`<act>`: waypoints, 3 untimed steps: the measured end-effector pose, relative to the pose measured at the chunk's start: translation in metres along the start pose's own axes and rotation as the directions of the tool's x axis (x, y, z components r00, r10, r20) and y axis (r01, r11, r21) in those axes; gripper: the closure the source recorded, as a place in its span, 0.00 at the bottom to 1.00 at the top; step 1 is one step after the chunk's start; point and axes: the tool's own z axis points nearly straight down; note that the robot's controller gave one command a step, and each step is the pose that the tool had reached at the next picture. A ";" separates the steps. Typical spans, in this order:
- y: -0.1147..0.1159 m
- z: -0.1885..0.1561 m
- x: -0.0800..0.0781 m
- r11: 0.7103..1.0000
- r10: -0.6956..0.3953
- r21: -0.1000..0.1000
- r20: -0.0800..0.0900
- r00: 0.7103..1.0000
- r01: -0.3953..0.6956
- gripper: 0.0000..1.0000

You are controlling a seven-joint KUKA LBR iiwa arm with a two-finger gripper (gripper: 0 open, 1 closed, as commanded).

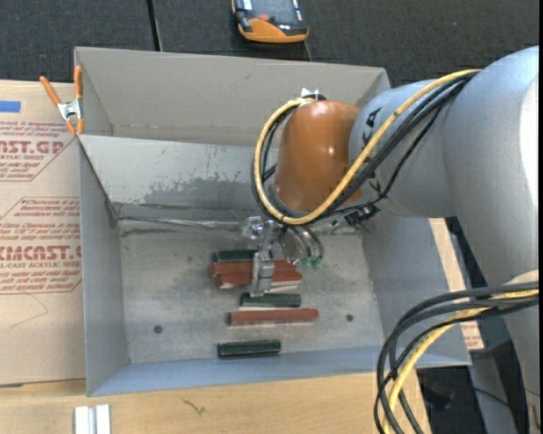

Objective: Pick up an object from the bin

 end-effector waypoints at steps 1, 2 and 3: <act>0.000 -0.013 -0.001 1.000 0.000 0.000 0.005 1.000 0.000 1.00; 0.000 -0.021 -0.001 1.000 0.000 0.000 0.006 1.000 0.000 1.00; 0.000 -0.031 0.000 1.000 0.000 0.001 0.000 1.000 0.000 1.00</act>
Offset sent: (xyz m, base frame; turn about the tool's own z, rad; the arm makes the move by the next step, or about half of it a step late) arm 0.0000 0.0000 0.0114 0.0000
